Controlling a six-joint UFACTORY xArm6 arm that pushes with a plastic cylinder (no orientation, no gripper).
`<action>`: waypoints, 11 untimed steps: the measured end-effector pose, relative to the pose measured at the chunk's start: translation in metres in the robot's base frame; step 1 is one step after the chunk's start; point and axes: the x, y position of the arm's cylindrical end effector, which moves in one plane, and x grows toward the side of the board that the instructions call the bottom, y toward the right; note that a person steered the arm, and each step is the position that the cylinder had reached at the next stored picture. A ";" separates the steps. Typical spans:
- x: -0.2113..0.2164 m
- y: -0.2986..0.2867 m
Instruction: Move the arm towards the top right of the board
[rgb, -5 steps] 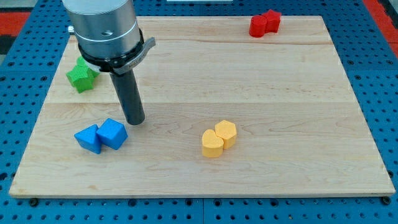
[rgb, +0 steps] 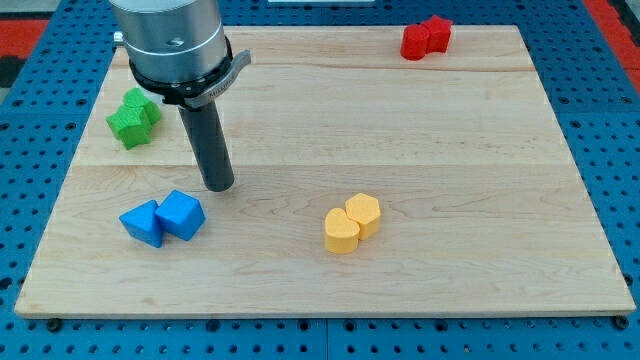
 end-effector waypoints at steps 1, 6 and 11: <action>-0.006 0.006; -0.066 0.100; -0.133 0.314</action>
